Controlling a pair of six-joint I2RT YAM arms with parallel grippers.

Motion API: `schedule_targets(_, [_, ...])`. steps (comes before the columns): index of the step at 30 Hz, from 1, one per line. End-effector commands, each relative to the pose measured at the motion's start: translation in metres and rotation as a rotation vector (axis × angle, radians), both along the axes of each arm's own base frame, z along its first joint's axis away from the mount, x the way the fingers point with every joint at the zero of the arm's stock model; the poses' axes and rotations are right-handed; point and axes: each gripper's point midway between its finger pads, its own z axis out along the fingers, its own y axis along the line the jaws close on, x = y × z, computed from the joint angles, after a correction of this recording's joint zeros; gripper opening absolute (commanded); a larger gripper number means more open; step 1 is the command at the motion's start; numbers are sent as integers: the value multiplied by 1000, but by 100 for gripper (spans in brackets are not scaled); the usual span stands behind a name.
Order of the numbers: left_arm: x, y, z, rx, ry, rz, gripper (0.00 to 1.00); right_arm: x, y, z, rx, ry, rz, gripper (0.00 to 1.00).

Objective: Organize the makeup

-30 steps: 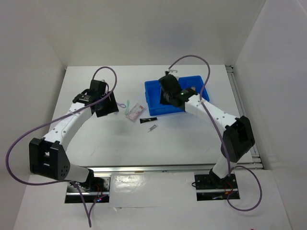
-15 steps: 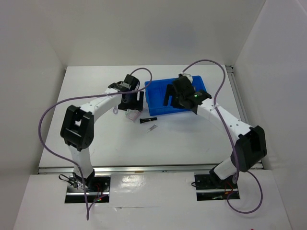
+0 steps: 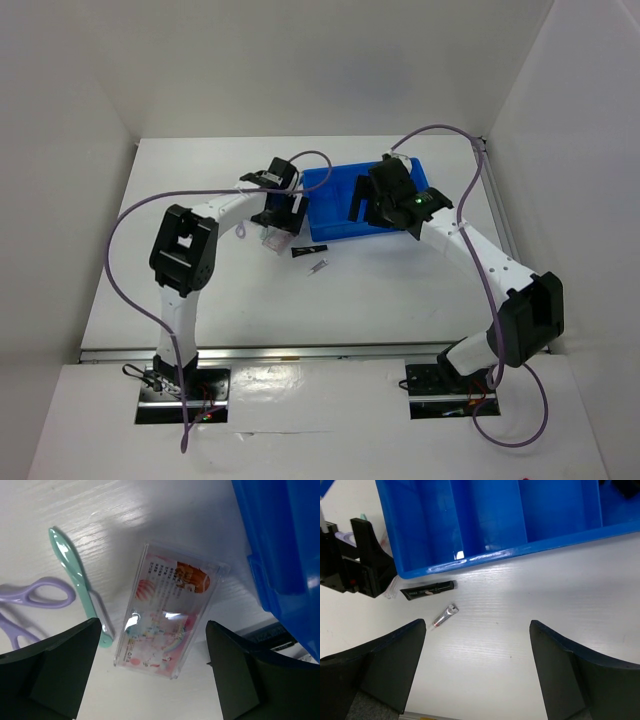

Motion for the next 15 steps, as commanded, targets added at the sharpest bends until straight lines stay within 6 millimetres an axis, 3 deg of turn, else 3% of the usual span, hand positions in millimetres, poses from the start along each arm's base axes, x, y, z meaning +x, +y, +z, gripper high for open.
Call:
schedule_targets(1, [9, -5, -6, 2, -12, -65, 100, -5, -3, 3, 3, 0, 9, 92])
schedule_targets(8, [6, -2, -28, 24, 18, -63, 92, -6, 1, 1, 18, 9, 25, 92])
schedule_targets(15, [3, 3, -19, 22, -7, -26, 80, -4, 2, -1, 17, 9, 25, 92])
